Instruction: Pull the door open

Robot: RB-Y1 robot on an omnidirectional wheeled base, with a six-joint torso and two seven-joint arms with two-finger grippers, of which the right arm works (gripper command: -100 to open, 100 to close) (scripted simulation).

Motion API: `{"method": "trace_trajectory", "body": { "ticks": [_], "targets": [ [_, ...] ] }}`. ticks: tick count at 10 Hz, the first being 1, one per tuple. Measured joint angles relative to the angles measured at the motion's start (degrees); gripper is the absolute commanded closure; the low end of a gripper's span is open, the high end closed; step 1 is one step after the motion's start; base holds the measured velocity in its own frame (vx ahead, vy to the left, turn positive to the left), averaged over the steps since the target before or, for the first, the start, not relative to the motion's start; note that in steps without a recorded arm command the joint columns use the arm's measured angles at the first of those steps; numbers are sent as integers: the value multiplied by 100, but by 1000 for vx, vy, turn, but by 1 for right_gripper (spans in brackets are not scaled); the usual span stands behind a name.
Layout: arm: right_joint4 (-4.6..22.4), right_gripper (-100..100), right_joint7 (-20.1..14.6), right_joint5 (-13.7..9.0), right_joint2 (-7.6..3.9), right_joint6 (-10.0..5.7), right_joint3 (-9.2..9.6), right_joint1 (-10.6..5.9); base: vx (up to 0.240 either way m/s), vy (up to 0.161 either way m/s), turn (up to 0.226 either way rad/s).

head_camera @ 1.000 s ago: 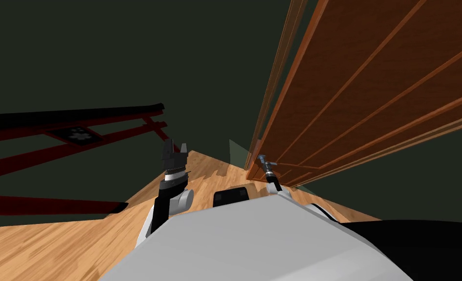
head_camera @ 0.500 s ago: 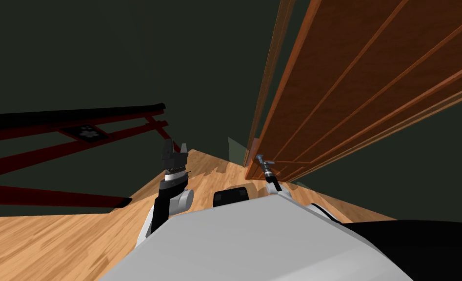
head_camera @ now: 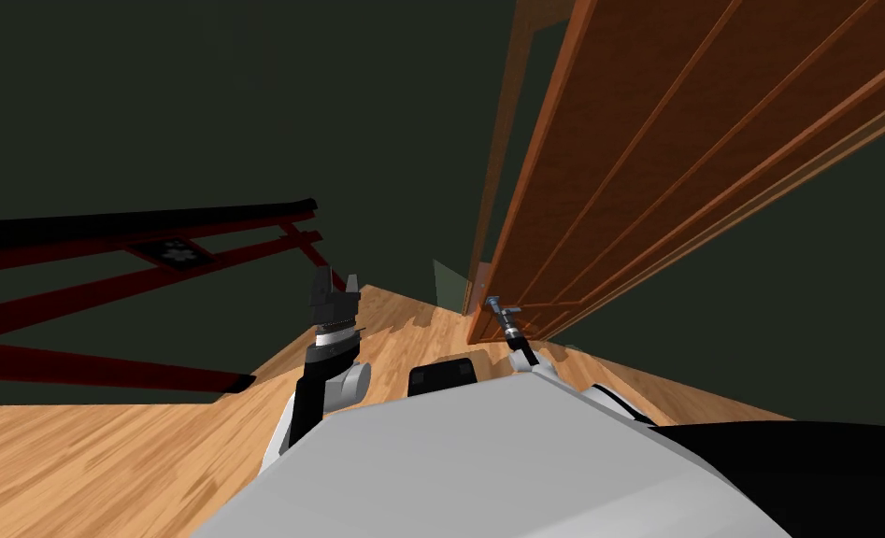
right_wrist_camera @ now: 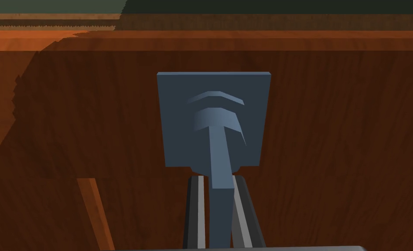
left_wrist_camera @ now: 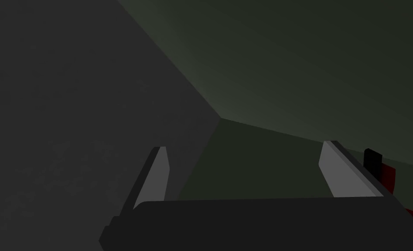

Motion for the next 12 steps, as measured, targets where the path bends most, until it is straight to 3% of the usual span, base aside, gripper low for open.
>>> {"method": "trace_trajectory", "body": {
  "ticks": [4, 10, 12],
  "targets": [
    [-21, 100, -92, -19, -71, -95, 438, -52, -96, -68, -6],
    [73, 100, -211, 23, -186, -146, 446, -88, -178, -23, 128],
    [234, 100, -294, 60, -195, -227, 489, -131, -155, -74, 169]
  ]
}}
